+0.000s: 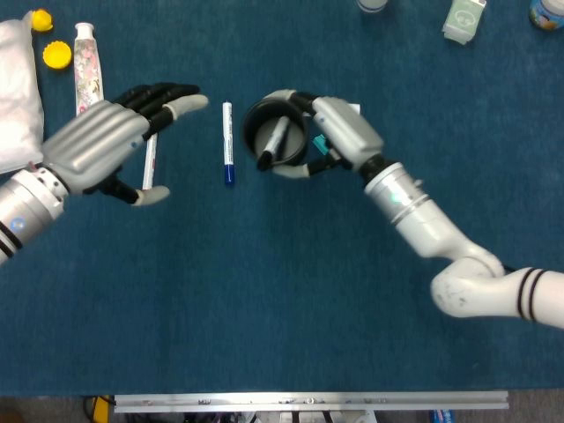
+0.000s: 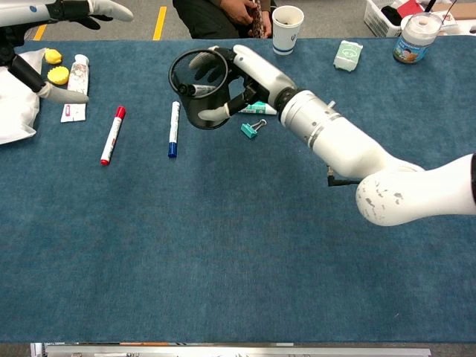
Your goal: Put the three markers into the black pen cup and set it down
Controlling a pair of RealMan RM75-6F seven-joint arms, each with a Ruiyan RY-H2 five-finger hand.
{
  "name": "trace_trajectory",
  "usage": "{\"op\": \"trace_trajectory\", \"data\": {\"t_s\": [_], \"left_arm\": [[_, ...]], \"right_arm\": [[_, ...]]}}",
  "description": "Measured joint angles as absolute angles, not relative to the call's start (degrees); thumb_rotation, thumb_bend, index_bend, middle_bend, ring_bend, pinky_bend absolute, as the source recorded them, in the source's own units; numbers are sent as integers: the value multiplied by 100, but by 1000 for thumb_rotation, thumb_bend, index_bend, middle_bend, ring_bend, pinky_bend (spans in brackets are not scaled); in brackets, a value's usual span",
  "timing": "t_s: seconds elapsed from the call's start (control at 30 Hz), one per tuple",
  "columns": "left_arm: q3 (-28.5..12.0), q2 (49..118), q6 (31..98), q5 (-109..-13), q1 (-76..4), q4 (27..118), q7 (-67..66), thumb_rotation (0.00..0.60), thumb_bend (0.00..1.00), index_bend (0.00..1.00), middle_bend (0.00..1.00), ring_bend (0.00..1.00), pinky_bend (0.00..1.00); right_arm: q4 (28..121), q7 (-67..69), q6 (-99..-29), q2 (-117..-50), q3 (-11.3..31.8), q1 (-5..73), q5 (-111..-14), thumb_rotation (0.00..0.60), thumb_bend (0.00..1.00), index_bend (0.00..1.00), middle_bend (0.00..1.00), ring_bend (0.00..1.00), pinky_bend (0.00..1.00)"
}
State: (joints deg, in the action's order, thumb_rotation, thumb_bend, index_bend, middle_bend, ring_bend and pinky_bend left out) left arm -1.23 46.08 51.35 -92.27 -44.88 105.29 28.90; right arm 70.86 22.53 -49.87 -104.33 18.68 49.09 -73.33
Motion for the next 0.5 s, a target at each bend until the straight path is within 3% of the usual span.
{"op": "trace_trajectory", "data": {"t_s": [0.13,0.5], "left_arm": [[-120,4694,5257,-9133,-4332,10330,2619,600,228,205,64,0,89],[-159,5300,5446,-8628,-3988,9598,2030,600,228,283,110,6,89]], "right_arm": [[7382,2271,-5022,-10025,1844,4748,-7326,600,162,358,355,276,295],[8073,2521,-5280,-8851,1753,4212,-7399,600,162,358,355,276,295]]}}
